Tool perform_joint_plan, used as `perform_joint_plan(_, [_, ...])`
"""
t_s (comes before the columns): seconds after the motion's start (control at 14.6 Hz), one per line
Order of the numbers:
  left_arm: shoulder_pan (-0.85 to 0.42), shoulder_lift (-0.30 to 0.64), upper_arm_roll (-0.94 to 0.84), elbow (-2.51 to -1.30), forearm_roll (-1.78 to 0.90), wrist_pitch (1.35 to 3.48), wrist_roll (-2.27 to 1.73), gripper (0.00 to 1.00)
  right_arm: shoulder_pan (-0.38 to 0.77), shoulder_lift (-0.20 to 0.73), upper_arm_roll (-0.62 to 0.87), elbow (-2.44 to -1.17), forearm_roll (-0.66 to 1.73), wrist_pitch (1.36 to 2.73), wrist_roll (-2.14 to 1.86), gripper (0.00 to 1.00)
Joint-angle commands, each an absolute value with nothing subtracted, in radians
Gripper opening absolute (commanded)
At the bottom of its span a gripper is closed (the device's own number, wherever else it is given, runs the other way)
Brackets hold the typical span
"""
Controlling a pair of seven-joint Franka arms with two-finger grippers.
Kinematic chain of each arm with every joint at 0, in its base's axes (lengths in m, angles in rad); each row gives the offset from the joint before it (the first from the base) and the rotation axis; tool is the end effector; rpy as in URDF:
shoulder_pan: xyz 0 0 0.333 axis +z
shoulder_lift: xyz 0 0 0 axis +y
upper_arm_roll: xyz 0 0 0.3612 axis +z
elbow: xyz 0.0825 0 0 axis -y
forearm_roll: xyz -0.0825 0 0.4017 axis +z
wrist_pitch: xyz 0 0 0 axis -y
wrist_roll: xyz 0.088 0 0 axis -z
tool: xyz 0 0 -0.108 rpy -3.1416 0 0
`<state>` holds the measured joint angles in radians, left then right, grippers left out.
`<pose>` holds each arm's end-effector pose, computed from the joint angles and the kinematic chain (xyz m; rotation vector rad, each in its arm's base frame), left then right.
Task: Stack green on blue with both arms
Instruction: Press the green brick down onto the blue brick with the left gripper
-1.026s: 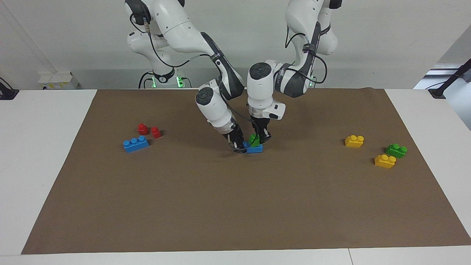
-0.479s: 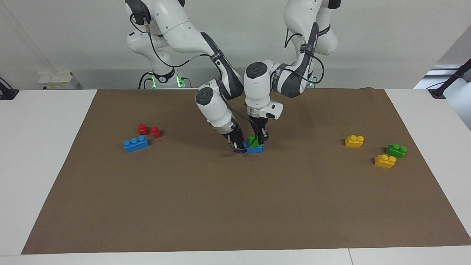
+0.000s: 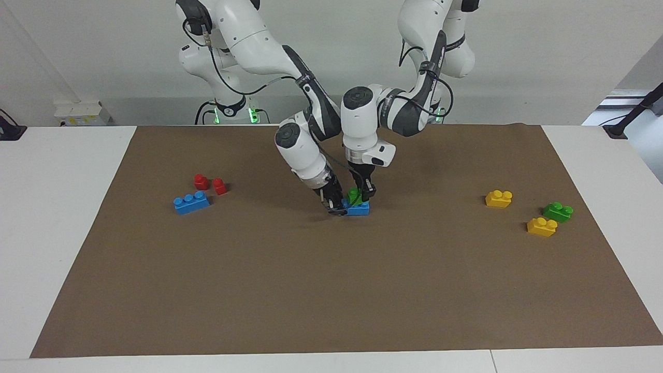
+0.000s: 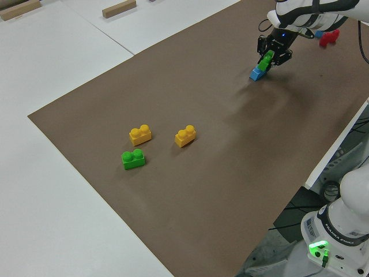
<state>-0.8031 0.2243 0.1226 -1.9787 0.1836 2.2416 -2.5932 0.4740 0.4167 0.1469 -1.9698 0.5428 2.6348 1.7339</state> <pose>0.4877 -0.3923 0.3930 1.9177 2.4105 0.2628 0.5533 0.3716 0.3104 -1.9427 1.9597 0.3605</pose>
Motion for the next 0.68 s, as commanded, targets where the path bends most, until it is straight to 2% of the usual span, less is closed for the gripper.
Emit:
perform_joint_plan(0.0, [-0.798, 0.241, 0.133, -2.022, 0.224, 2.295, -2.619, 0.00, 0.465, 0.423, 0.140, -2.014, 0.563, 2.674, 1.709, 0.00])
perform_joint_plan(0.62, [-0.807, 0.290, 0.130, -2.025, 0.325, 2.373, -2.609, 0.00, 0.463, 0.423, 0.140, -2.014, 0.563, 2.674, 1.709, 0.00])
